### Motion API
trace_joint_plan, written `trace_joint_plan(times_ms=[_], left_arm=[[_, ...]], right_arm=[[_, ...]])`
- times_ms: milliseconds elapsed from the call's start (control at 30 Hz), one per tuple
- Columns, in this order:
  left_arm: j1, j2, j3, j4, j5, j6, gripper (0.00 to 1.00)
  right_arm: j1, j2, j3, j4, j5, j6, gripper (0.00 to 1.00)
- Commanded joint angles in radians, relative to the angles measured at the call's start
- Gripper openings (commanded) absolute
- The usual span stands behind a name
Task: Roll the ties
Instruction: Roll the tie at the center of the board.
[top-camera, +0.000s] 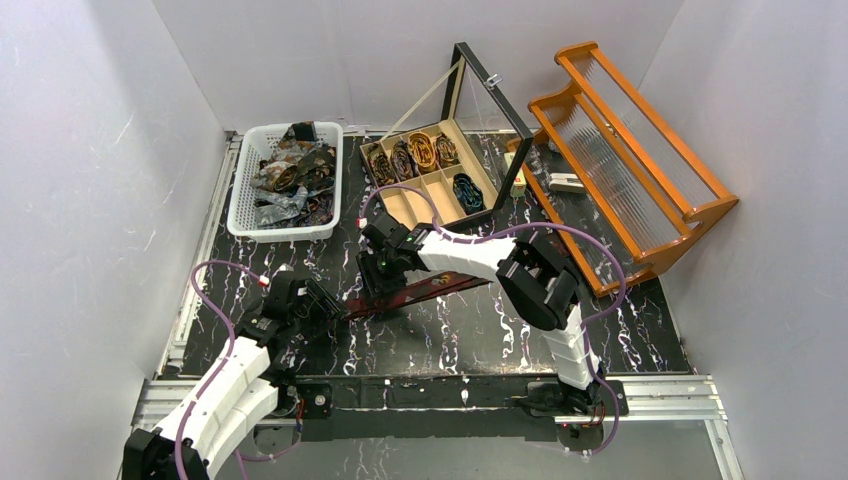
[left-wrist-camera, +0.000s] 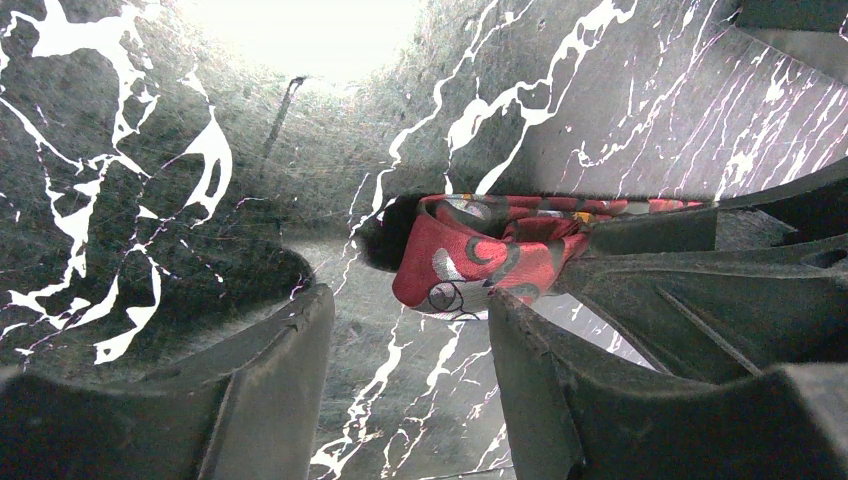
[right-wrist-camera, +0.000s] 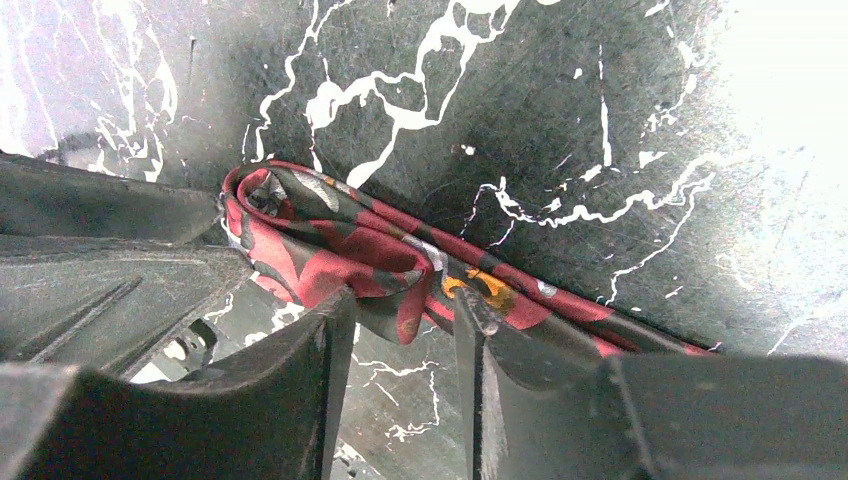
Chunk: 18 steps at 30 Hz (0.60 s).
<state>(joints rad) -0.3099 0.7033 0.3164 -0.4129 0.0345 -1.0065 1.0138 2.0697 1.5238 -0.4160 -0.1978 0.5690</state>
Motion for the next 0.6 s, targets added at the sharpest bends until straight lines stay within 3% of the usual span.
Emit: trace_joint_plan(times_ms=[0,233,400,567], left_arm=[[-0.003,-0.010,-0.023,0.001,-0.001,-0.001,0.56],[-0.004,-0.009,-0.035,0.023,-0.005,-0.017,0.56],[-0.003,-0.007,-0.033,0.036,-0.005,-0.012,0.56],[-0.004,-0.020,-0.025,0.038,-0.017,-0.006,0.59]], right_arm=[[-0.012,-0.017,0.005,0.006,-0.045,-0.025,0.48],[-0.030,-0.035,-0.012,0.006,-0.050,0.018,0.51],[-0.043,0.013,-0.030,0.005,-0.041,0.050,0.40],[-0.049,0.055,-0.052,-0.018,-0.045,0.049,0.35]])
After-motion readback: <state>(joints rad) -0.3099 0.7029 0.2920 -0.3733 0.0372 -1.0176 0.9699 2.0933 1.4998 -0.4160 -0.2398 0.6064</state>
